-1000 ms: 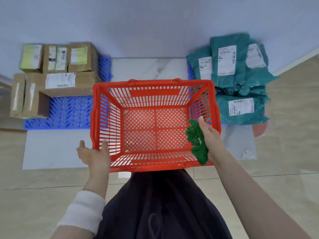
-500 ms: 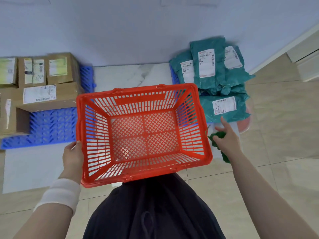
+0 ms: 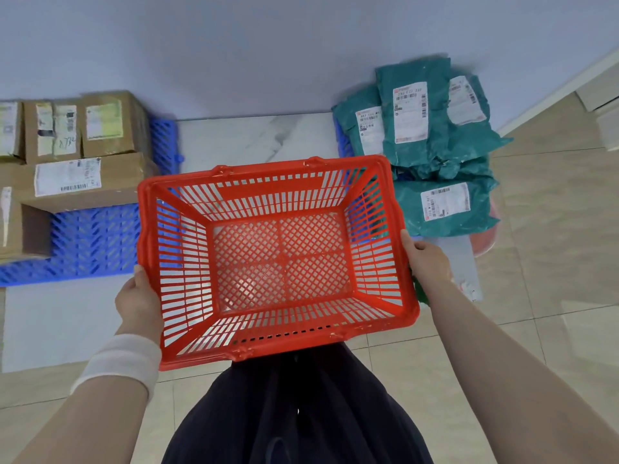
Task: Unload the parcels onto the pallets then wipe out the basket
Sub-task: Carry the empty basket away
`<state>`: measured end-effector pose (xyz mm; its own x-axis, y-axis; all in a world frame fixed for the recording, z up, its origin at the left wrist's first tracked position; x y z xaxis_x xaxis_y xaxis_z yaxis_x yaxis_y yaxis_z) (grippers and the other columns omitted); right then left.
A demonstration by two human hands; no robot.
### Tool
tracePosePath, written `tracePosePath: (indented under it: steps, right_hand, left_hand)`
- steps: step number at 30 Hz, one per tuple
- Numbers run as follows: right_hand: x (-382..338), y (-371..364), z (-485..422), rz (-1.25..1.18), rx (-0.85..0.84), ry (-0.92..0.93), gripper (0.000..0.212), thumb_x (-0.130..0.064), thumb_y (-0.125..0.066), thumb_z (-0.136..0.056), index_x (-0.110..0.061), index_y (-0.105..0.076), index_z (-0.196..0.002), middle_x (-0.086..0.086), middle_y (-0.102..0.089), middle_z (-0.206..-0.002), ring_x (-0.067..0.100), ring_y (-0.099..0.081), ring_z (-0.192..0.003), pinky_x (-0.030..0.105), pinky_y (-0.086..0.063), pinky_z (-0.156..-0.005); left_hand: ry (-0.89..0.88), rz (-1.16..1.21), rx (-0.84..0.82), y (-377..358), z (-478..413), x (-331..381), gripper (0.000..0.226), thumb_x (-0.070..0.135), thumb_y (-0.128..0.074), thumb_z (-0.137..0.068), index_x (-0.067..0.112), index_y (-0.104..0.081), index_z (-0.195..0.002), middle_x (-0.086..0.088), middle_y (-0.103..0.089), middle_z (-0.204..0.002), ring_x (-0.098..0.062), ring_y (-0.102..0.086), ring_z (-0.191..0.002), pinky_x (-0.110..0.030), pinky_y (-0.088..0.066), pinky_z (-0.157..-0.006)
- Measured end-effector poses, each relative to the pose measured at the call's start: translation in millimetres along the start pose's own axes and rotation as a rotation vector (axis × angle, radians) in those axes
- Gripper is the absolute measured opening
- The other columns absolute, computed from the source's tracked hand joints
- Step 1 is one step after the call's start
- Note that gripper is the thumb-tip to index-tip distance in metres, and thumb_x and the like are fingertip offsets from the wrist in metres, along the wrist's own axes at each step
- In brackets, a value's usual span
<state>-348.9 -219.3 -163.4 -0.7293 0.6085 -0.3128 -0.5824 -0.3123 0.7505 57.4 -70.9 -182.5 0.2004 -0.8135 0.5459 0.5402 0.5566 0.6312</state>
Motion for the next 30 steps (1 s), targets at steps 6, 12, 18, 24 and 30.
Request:
tracePosePath:
  steps: [6,12,18,24,30]
  right_hand:
    - [-4,-2,5,0.004,-0.088,-0.013,0.067,-0.075,-0.021,-0.081,-0.02,-0.059,-0.074,0.006,-0.067,-0.081,0.026,-0.065,-0.078,0.046,-0.053,-0.083]
    - [14,-7,26,-0.026,-0.074,0.005,0.076,-0.083,-0.017,-0.071,-0.02,-0.058,-0.074,0.008,-0.068,-0.083,0.028,-0.065,-0.077,0.05,-0.053,-0.083]
    - [29,-32,40,-0.024,-0.136,0.03,0.079,-0.09,-0.019,-0.063,-0.022,-0.058,-0.075,0.008,-0.068,-0.09,0.032,-0.065,-0.085,0.055,-0.05,-0.086]
    - [7,-47,81,-0.006,-0.152,0.185,0.085,-0.091,-0.02,-0.061,-0.021,-0.062,-0.084,0.009,-0.063,-0.093,0.032,-0.058,-0.088,0.047,-0.046,-0.09]
    - [-14,-78,148,-0.153,-0.228,0.228,0.083,-0.088,-0.041,-0.057,-0.01,-0.063,-0.076,0.002,-0.064,-0.084,0.026,-0.062,-0.082,0.047,-0.048,-0.09]
  left_hand:
    - [0.102,0.135,-0.072,6,-1,-1,0.041,0.053,-0.041,-0.09,0.014,-0.056,-0.086,-0.002,-0.06,-0.071,-0.02,-0.057,-0.059,-0.034,-0.046,-0.065]
    - [0.157,0.136,-0.021,36,16,-29,0.048,0.06,-0.04,-0.087,0.019,-0.057,-0.069,-0.004,-0.065,-0.072,-0.024,-0.062,-0.062,-0.038,-0.05,-0.067]
    - [0.226,0.187,0.054,76,34,-86,0.05,0.065,-0.036,-0.084,0.023,-0.061,-0.075,-0.002,-0.069,-0.072,-0.025,-0.068,-0.064,-0.038,-0.054,-0.059]
    - [0.302,0.402,0.116,130,54,-129,0.045,0.058,-0.041,-0.087,0.02,-0.064,-0.078,-0.004,-0.071,-0.075,-0.024,-0.069,-0.062,-0.032,-0.052,-0.054]
    - [0.334,0.563,0.196,206,64,-181,0.041,0.054,-0.043,-0.088,0.02,-0.06,-0.073,0.0,-0.068,-0.064,-0.02,-0.066,-0.049,-0.026,-0.047,-0.043]
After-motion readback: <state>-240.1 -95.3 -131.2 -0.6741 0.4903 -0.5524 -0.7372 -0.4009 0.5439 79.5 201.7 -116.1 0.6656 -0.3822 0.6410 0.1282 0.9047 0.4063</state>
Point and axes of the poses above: each hand's wrist, its own z-axis away from the middle knuckle, its own y-axis out of the back of the hand, x = y × z, the point moved 1 cm from there along -z, towards the middle knuckle
